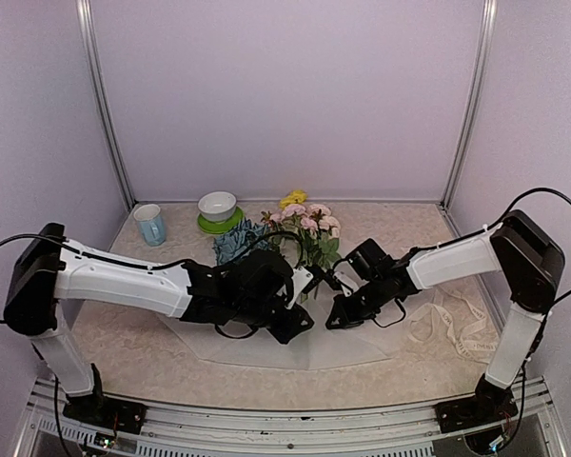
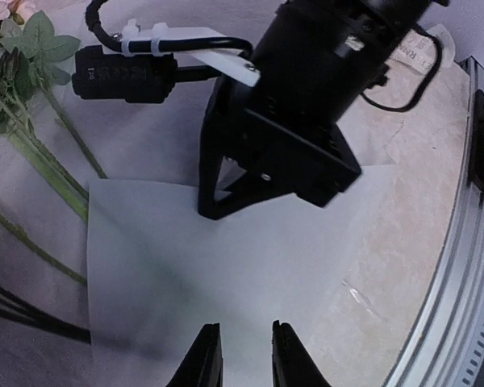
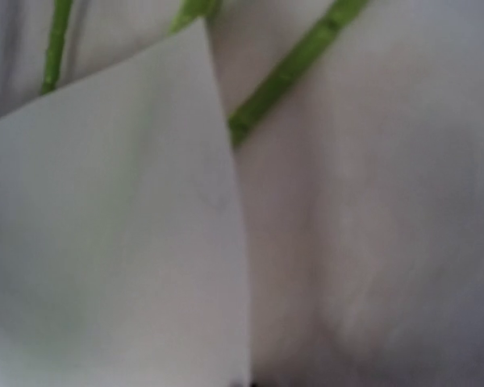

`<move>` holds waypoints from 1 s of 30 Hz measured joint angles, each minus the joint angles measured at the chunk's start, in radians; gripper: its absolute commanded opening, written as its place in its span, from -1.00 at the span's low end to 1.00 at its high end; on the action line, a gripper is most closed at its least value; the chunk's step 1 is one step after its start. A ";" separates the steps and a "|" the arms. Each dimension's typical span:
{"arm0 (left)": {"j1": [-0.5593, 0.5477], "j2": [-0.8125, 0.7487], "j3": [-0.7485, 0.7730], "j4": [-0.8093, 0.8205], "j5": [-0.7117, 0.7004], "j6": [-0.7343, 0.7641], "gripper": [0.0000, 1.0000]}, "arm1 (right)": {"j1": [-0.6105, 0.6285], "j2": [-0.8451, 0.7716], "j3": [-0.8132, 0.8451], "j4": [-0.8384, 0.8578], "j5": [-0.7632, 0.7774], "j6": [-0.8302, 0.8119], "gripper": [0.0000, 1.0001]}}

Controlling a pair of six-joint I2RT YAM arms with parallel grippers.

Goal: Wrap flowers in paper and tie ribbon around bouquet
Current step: Press the fold line of the 1/4-folded wrapping paper, then pick up the one-fourth-folded wrapping paper from the center of the board.

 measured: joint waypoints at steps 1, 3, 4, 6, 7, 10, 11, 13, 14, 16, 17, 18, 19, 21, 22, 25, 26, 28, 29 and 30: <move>0.021 0.042 0.025 0.018 0.023 0.019 -0.55 | 0.001 -0.002 0.000 -0.001 0.004 0.013 -1.00; 0.058 0.127 0.064 0.040 0.063 0.056 -0.55 | 0.005 -0.005 0.000 -0.002 0.007 0.032 -1.00; 0.071 0.156 0.074 0.045 0.074 0.070 -0.55 | 0.007 -0.007 0.001 -0.002 0.008 0.039 -1.00; 0.089 0.214 0.085 0.048 0.099 0.104 -0.55 | 0.012 -0.009 0.005 -0.007 0.013 0.053 -1.00; 0.090 0.235 0.085 0.047 0.111 0.118 -0.57 | 0.015 -0.009 0.010 -0.012 0.017 0.059 -1.00; 0.088 0.288 0.097 0.040 0.137 0.147 -0.59 | 0.021 -0.009 0.032 -0.031 0.032 0.070 -0.97; 0.087 0.298 0.100 0.041 0.142 0.151 -0.59 | 0.022 -0.009 0.039 -0.045 0.047 0.074 -0.94; 0.089 0.303 0.103 0.041 0.150 0.158 -0.59 | 0.023 -0.009 0.048 -0.071 0.066 0.085 -0.87; 0.091 0.303 0.103 0.041 0.155 0.158 -0.59 | 0.026 -0.010 0.055 -0.086 0.081 0.090 -0.82; 0.095 0.303 0.101 0.044 0.166 0.159 -0.59 | 0.031 -0.011 0.074 -0.120 0.118 0.097 -0.64; 0.097 0.303 0.098 0.047 0.171 0.159 -0.60 | 0.034 -0.013 0.084 -0.139 0.140 0.103 -0.55; 0.098 0.304 0.097 0.048 0.175 0.159 -0.59 | 0.039 -0.019 0.105 -0.177 0.181 0.105 -0.44; 0.099 0.304 0.097 0.049 0.179 0.159 -0.59 | 0.047 -0.027 0.116 -0.196 0.209 0.116 -0.28; 0.103 0.304 0.097 0.050 0.186 0.159 -0.59 | 0.060 -0.056 0.146 -0.262 0.290 0.132 0.07; 0.104 0.305 0.096 0.052 0.191 0.159 -0.59 | 0.065 -0.080 0.159 -0.299 0.343 0.147 0.21; 0.112 0.305 0.092 0.059 0.205 0.159 -0.59 | 0.082 -0.163 0.176 -0.415 0.494 0.209 0.52; 0.114 0.305 0.092 0.061 0.209 0.159 -0.59 | 0.089 -0.188 0.176 -0.465 0.539 0.240 0.61; 0.116 0.306 0.092 0.061 0.217 0.159 -0.59 | 0.107 -0.224 0.174 -0.558 0.611 0.307 0.73; 0.117 0.306 0.092 0.061 0.220 0.159 -0.59 | 0.122 -0.237 0.172 -0.606 0.641 0.347 0.75; 0.118 0.306 0.090 0.063 0.222 0.159 -0.59 | 0.139 -0.247 0.168 -0.646 0.660 0.385 0.76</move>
